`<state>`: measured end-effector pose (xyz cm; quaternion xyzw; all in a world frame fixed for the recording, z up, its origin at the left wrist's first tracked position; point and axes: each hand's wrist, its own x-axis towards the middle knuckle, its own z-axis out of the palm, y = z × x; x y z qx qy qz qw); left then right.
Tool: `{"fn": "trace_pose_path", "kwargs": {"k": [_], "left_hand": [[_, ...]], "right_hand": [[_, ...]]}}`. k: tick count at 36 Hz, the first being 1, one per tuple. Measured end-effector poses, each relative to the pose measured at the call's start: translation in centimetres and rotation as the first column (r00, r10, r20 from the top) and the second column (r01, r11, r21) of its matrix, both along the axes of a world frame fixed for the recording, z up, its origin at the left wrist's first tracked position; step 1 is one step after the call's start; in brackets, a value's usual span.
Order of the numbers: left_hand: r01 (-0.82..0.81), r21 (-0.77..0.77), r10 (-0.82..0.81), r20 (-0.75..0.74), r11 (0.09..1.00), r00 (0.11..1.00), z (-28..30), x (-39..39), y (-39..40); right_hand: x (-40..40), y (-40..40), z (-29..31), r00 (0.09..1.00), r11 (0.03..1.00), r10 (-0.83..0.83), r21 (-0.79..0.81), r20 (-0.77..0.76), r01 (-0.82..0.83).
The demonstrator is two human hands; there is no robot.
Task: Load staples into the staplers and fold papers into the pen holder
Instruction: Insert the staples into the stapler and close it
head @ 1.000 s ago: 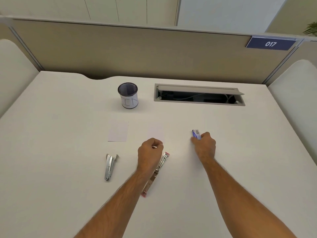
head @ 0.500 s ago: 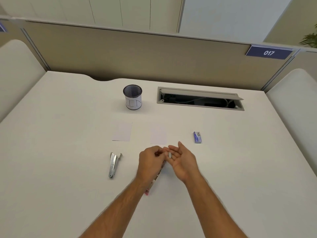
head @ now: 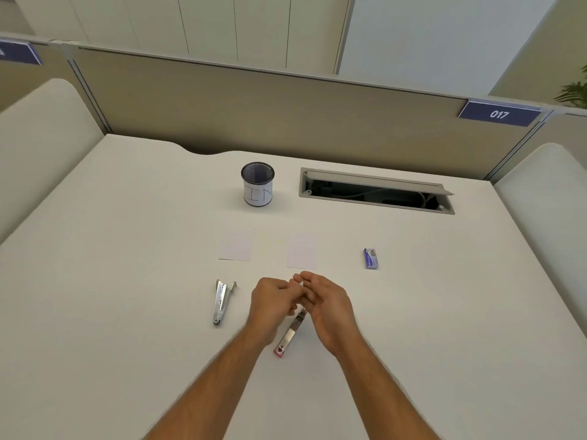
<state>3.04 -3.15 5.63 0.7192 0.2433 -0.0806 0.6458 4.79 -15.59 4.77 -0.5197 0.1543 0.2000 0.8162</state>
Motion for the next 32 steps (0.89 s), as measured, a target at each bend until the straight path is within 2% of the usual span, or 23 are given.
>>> {"fn": "trace_pose_path", "kwargs": {"k": [2, 5, 12, 23, 29, 32], "left_hand": [[0.009, -0.138, -0.012, -0.027, 0.990, 1.000, 0.1, 0.0, 0.6], [0.048, -0.231, -0.062, -0.052, 0.972, 0.997, 0.0, 0.0, 1.3], [0.134, -0.188, -0.141, -0.026, 0.973, 0.990, -0.3, -0.1, 1.5], [0.164, -0.154, -0.169, -0.016, 0.974, 0.986, -1.0, 0.0, 0.9], [0.293, 0.040, -0.292, -0.036, 0.955, 0.956, -0.8, -0.3, 0.7], [0.351, 0.080, -0.347, -0.058, 0.933, 0.936, -0.6, -0.4, 0.8]], "right_hand": [[-0.2, -0.5, -0.2, 0.986, 0.986, 0.097, -0.145, 0.135, -0.077], [-0.3, -1.3, -0.3, 0.943, 0.929, 0.238, -0.338, 0.235, -0.150], [0.1, -2.5, -0.2, 0.865, 0.786, 0.402, -0.598, 0.302, -0.156], [0.2, -3.2, 0.0, 0.823, 0.662, 0.475, -0.743, 0.310, -0.102], [0.6, -4.0, 0.3, 0.751, 0.564, 0.595, -0.814, 0.286, -0.138], [0.8, -4.4, 0.6, 0.721, 0.526, 0.649, -0.827, 0.241, -0.197]]}}
